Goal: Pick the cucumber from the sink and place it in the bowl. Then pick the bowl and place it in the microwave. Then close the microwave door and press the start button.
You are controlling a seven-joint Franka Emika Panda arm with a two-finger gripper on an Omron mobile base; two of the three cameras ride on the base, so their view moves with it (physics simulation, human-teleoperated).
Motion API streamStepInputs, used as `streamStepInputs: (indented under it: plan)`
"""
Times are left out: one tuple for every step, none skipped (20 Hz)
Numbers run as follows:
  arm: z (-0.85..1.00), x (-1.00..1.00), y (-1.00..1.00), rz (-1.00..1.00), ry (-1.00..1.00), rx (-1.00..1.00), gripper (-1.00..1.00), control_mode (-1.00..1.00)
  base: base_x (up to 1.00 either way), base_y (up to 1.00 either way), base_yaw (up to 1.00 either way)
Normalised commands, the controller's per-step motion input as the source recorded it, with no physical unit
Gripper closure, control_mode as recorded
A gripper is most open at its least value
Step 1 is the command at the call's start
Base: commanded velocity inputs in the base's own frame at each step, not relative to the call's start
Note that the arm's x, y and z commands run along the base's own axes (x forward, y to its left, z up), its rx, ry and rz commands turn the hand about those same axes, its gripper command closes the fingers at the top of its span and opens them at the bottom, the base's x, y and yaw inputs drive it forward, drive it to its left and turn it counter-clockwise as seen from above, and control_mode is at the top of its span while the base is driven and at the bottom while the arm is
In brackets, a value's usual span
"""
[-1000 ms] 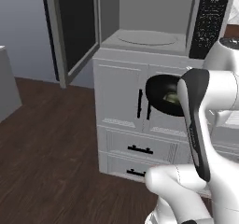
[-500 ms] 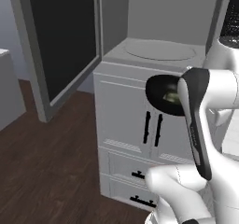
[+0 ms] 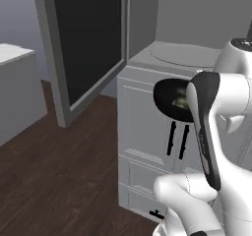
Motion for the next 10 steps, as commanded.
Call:
streamStepInputs:
  plan:
    - [0.0,0.0,0.0,0.0,0.0,0.0,1.0,1.0,0.24,-0.47,0.36]
    - [0.0,0.0,0.0,0.0,0.0,0.0,1.0,1.0,0.35,-0.62,0.39]
    - [0.0,0.0,0.0,0.0,0.0,0.0,1.0,1.0,0.34,-0.63,0.41]
    - [0.0,0.0,0.0,0.0,0.0,0.0,1.0,1.0,0.36,-0.53,0.37]
    - [0.0,0.0,0.0,0.0,0.0,0.0,1.0,1.0,0.36,-0.49,0.33]
    - [0.0,0.0,0.0,0.0,0.0,0.0,1.0,1.0,0.34,-0.36,0.24]
    - [0.0,0.0,0.0,0.0,0.0,0.0,1.0,1.0,0.44,-0.37,0.17]
    - [0.0,0.0,0.0,0.0,0.0,0.0,1.0,1.0,0.33,-0.19,0.06]
    - [0.0,0.0,0.0,0.0,0.0,0.0,1.0,1.0,0.2,0.0,0.0]
    - [0.0,0.0,0.0,0.0,0.0,0.0,1.0,1.0,0.23,0.0,0.0]
